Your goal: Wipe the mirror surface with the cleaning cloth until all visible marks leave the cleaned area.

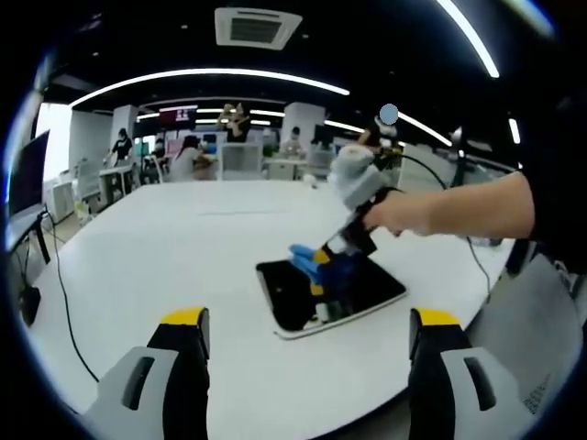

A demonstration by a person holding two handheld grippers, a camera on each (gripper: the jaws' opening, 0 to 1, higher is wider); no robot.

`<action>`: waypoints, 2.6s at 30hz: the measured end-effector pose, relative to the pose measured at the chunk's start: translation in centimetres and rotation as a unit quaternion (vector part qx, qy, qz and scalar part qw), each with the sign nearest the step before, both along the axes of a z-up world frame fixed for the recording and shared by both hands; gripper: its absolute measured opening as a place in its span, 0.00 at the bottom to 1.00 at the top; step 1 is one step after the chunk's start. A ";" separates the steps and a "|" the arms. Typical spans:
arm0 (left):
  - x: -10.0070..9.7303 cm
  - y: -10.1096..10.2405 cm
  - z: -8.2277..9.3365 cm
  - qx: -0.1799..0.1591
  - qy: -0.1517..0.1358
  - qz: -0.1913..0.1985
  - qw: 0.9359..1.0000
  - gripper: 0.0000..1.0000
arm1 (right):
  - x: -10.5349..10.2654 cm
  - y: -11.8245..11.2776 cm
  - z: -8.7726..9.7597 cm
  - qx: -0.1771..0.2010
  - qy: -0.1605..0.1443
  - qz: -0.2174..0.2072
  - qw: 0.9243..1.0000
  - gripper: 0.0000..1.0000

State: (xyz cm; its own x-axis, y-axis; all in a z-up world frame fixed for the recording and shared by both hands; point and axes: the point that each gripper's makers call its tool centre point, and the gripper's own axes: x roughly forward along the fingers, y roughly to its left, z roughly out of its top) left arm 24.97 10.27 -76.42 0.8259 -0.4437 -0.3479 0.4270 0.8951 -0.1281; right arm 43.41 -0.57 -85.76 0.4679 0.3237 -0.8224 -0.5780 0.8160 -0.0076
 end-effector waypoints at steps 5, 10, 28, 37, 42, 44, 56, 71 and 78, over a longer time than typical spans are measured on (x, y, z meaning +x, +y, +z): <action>0.0 0.0 0.0 -0.001 -0.001 0.001 1.000 0.90 | -0.2 1.4 0.0 0.001 0.002 0.011 1.000 0.01; -0.1 0.0 0.0 0.000 -0.001 0.000 1.000 0.89 | -0.1 3.2 -0.1 0.002 0.001 0.025 1.000 0.01; -0.4 -0.1 0.2 -0.002 -0.002 -0.003 1.000 0.89 | -0.8 7.1 0.0 0.024 0.004 0.046 0.999 0.01; -0.3 -0.1 0.3 -0.005 -0.004 -0.002 1.000 0.89 | -1.0 8.1 0.0 0.025 0.005 0.055 0.998 0.02; -0.3 -0.1 0.4 -0.005 -0.006 -0.004 1.000 0.89 | -1.0 8.1 0.1 0.040 0.014 0.043 0.998 0.02; -0.2 -0.1 0.4 -0.006 -0.006 -0.004 1.000 0.89 | -1.1 8.1 0.1 0.040 0.013 0.046 0.998 0.01; -0.2 -0.2 0.4 -0.007 -0.007 -0.005 1.000 0.88 | -1.7 8.4 0.2 0.029 -0.012 0.068 0.997 0.01; -0.3 -0.1 0.5 -0.008 -0.008 -0.002 1.000 0.88 | -4.3 8.4 0.1 0.035 0.021 0.081 0.996 0.01; -0.2 -0.1 0.4 -0.009 -0.007 -0.001 1.000 0.88 | -4.9 8.4 0.0 0.038 0.017 0.082 0.996 0.01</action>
State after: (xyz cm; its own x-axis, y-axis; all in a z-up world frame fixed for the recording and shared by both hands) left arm 24.76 10.19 -75.98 0.8297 -0.4515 -0.3282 0.4308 0.8919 -0.1379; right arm 38.55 7.82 -85.72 0.3765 0.4555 -0.8067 -0.7025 0.7080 0.0719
